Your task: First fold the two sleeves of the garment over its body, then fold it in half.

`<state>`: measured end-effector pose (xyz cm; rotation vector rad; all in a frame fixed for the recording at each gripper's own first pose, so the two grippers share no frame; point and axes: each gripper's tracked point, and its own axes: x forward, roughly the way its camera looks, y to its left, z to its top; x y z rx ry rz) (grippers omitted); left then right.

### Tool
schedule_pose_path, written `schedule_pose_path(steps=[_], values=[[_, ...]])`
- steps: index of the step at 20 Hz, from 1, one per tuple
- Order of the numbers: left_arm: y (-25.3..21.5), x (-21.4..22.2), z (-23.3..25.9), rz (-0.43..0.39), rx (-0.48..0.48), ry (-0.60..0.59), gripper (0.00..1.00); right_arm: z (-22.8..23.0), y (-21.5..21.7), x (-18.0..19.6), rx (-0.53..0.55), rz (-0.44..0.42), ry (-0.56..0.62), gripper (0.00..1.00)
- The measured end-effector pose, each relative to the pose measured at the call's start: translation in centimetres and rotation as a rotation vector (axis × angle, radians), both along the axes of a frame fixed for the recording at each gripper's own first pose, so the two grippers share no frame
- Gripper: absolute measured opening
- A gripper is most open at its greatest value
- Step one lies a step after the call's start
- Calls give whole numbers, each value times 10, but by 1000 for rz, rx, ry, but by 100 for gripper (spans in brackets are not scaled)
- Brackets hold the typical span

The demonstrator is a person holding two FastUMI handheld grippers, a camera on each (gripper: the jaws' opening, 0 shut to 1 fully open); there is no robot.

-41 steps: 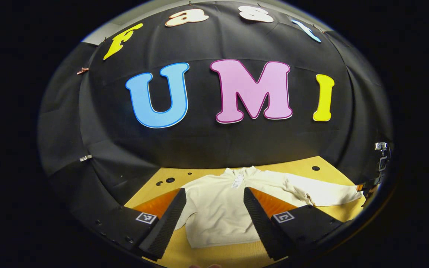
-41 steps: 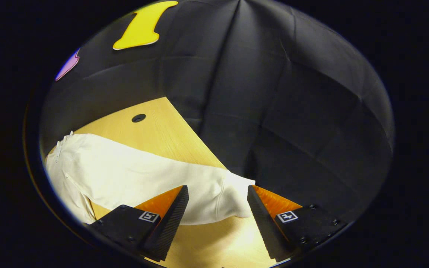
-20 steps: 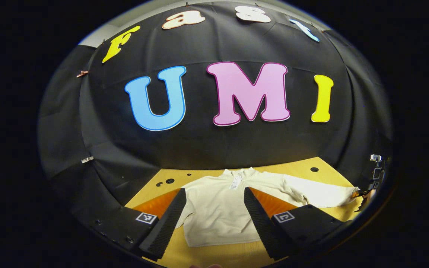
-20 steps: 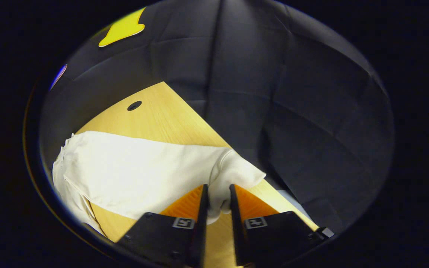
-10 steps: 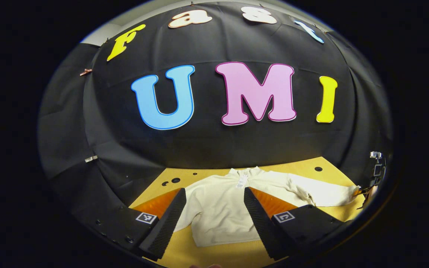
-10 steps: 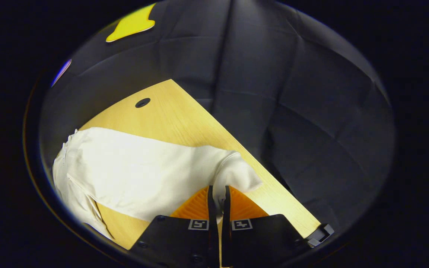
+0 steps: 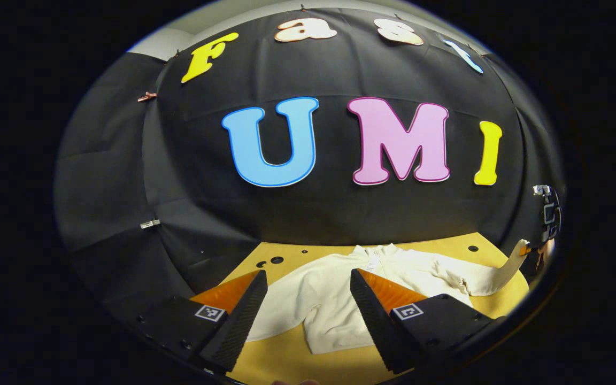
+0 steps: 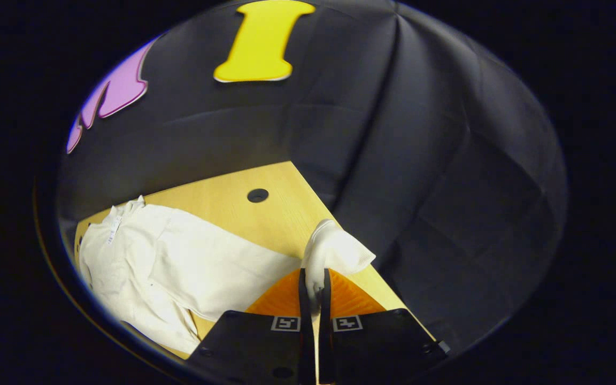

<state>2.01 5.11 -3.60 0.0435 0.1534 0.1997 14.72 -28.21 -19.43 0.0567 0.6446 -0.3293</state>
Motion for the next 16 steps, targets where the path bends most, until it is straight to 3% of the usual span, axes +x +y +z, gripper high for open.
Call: schedule_pose_path(steps=[4, 8, 16], values=[[28, -10, -2, 33, -25, -15, 98, 44, 53, 39, 20, 74, -60, 7], [55, -17, -4, 73, -45, -28, 98, 83, 112, 80, -39, 193, -114, 7], [100, -29, -9, 158, -90, -45, 98, 98, 277, 138, 21, 402, -150, 7]])
